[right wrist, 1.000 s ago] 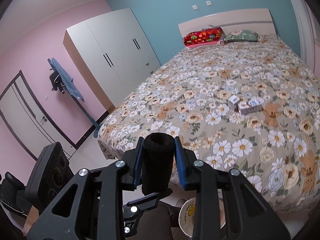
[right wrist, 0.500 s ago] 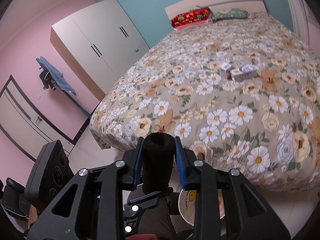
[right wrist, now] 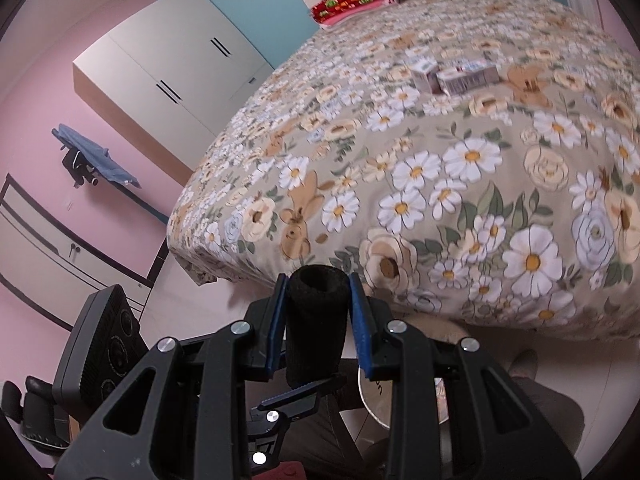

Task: Collect trash
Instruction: 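Carry the black cylinder in the right tool over the white bin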

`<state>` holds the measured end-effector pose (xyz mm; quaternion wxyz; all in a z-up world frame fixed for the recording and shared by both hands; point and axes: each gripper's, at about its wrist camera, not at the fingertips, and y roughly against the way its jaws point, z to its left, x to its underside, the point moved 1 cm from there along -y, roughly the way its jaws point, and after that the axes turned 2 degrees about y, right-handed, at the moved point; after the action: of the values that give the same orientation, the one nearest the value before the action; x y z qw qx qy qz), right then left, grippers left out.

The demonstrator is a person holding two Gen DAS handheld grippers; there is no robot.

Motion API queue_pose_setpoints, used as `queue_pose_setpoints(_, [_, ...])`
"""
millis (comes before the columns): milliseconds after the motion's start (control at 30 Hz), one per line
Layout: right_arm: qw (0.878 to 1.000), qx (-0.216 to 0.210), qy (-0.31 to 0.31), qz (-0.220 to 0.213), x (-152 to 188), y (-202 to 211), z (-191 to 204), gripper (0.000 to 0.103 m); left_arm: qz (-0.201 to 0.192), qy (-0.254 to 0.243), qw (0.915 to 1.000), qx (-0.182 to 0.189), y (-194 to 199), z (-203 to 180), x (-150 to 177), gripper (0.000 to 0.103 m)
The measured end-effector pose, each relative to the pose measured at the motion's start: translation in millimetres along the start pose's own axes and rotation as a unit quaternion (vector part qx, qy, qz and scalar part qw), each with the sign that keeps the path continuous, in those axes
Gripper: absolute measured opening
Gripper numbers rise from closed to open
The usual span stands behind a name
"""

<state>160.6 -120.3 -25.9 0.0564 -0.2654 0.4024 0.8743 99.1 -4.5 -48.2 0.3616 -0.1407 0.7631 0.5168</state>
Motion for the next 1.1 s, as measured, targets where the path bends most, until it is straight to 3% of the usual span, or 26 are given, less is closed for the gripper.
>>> queue_pose_setpoints(533, [0.995, -0.006, -0.08, 0.058, 45, -68, -63, 0.031, 0.08, 0.028, 0.9962, 0.017, -56, 13, 53, 0.029])
queue_pose_setpoints(1100, [0.977, -0.013, -0.173, 0.125, 102, -147, -132, 0.031, 0.18, 0.056, 0.9814, 0.033, -126, 29, 114, 0.029])
